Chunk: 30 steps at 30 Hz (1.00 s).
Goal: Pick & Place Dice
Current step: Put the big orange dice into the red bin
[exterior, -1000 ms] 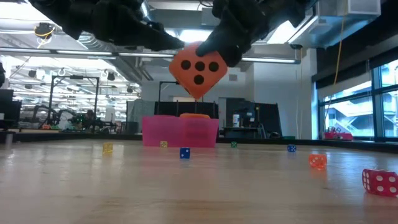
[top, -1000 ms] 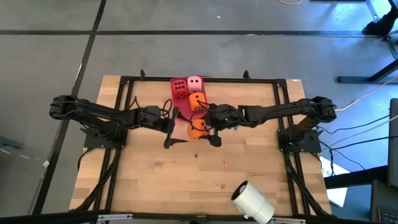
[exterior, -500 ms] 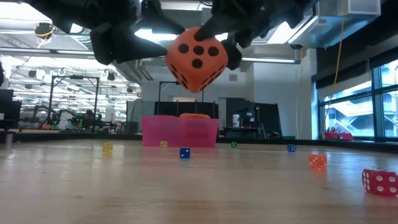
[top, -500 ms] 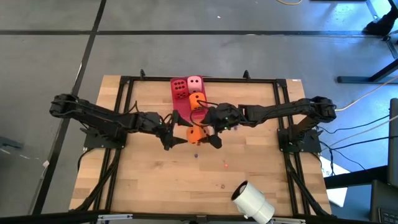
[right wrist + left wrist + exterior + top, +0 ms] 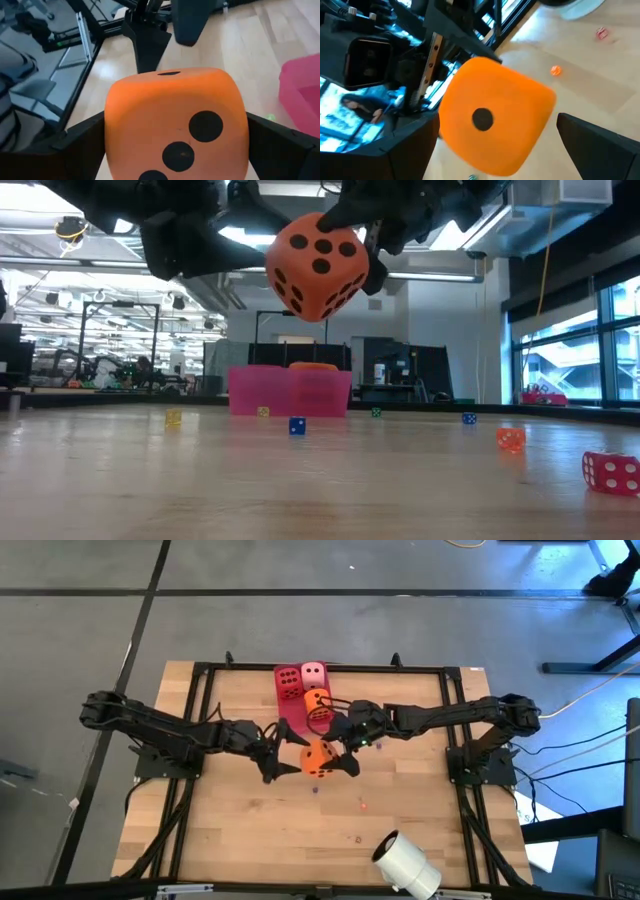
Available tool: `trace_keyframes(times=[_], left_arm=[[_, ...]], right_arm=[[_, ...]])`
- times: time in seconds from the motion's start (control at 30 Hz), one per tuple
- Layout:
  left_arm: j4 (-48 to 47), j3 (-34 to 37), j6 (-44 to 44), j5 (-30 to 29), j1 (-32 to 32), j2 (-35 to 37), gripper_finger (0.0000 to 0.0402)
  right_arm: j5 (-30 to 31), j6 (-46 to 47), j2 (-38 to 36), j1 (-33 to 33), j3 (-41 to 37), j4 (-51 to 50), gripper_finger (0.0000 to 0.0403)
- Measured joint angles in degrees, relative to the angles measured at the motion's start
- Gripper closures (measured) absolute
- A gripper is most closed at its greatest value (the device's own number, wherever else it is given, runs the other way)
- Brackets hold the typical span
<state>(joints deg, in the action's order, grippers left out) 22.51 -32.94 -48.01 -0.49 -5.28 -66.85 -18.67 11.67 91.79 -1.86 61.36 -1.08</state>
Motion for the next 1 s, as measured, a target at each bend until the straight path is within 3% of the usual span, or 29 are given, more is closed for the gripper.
trace_keyframes(times=[0.23,0.47,0.63,0.77,0.87,1.0], left_arm=[[-11.09,-6.05,1.83,0.52,-1.47,0.00,0.0002],[-21.46,-12.54,4.31,0.22,-2.19,0.00,0.0002],[-22.21,-13.14,4.02,1.42,-1.74,-1.00,0.0002],[-21.03,-13.10,3.89,0.22,-1.80,-2.57,0.0002],[-20.04,-13.10,4.53,-5.59,-2.34,-2.45,0.0002],[-19.94,-13.10,14.00,-12.24,-2.56,-0.86,0.0002]], right_arm=[[-5.40,-1.86,0.00,-1.53,1.74,-4.01,0.0003],[0.06,-7.11,0.00,-1.30,5.70,-13.16,0.0003],[0.84,-9.19,0.00,-1.28,7.57,-13.41,0.0003],[5.21,-9.82,0.00,-1.00,7.85,-14.14,0.0003],[9.09,-13.24,-0.02,-0.36,7.87,-17.39,0.0003],[17.96,-15.27,-0.17,1.42,7.80,-22.89,0.0003]])
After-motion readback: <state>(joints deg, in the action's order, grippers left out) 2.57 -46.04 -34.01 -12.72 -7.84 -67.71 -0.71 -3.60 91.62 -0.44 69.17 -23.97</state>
